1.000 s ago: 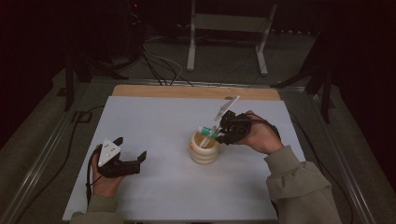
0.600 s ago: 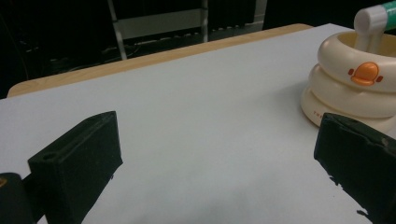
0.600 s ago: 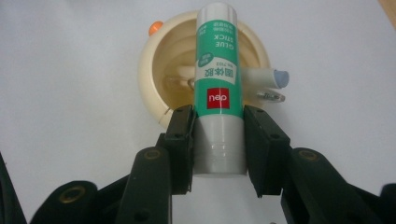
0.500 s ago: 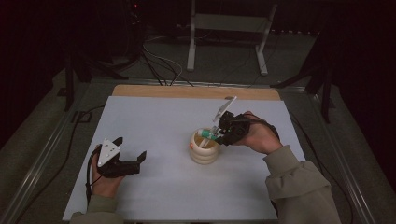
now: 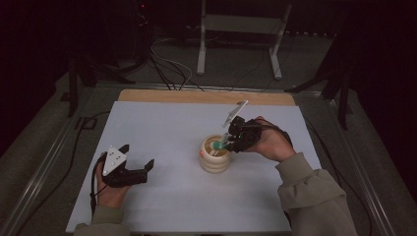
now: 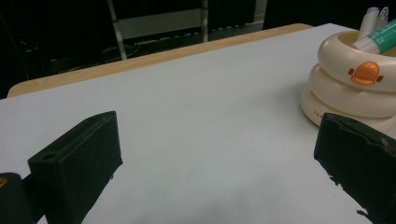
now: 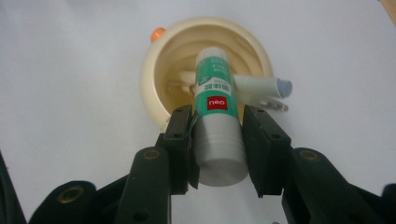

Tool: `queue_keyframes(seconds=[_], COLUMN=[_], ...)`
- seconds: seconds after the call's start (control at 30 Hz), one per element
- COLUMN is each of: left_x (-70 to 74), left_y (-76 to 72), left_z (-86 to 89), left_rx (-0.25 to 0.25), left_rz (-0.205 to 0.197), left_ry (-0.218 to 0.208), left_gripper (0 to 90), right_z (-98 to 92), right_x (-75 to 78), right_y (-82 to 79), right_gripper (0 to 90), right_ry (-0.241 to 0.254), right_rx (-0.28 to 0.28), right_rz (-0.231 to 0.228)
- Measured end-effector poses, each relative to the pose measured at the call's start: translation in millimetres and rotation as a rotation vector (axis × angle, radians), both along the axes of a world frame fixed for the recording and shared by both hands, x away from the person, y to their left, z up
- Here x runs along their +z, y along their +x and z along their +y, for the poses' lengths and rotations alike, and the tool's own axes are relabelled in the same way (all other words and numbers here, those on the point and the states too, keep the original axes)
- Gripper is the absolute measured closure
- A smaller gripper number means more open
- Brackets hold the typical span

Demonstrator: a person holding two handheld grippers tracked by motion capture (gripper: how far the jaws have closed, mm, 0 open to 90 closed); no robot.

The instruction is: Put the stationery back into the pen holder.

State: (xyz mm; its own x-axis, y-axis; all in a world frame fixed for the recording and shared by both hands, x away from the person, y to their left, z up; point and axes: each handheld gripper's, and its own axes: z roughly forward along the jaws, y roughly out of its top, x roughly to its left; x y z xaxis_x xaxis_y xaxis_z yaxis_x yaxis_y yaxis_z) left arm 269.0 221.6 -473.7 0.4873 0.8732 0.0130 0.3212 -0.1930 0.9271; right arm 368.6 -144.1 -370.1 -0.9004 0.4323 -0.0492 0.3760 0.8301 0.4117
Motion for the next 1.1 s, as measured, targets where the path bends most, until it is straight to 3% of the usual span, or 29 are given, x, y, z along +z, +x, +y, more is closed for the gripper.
queue_keyframes(seconds=[0.53, 0.77, 0.9, 0.97, 1.1], left_x=[0.1, -0.1, -0.3, -0.2, -0.4], left_y=[0.1, 0.0, 0.1, 0.1, 0.3], left_z=[0.5, -0.2, -0.1, -0.2, -0.4], left_rx=[0.000, -0.001, 0.000, -0.001, -0.002], left_rz=[0.000, 0.001, 0.001, 0.001, 0.002], left_ry=[-0.001, 0.000, -0.001, 0.000, 0.001], left_gripper=[1.3, 1.4, 1.3, 1.3, 1.3], right_z=[10.1, 10.6, 11.6, 11.4, 9.0], right_x=[-0.7, 2.3, 2.6, 2.9, 3.3], right_y=[5.3, 10.6, 9.6, 9.1, 8.0], right_gripper=[64.4, 63.6, 49.8, 47.1, 32.1], right_ry=[0.018, 0.042, 0.066, 0.073, 0.125], right_rx=[-0.008, -0.043, -0.052, -0.057, -0.080], right_rz=[-0.002, -0.045, -0.056, -0.058, -0.070])
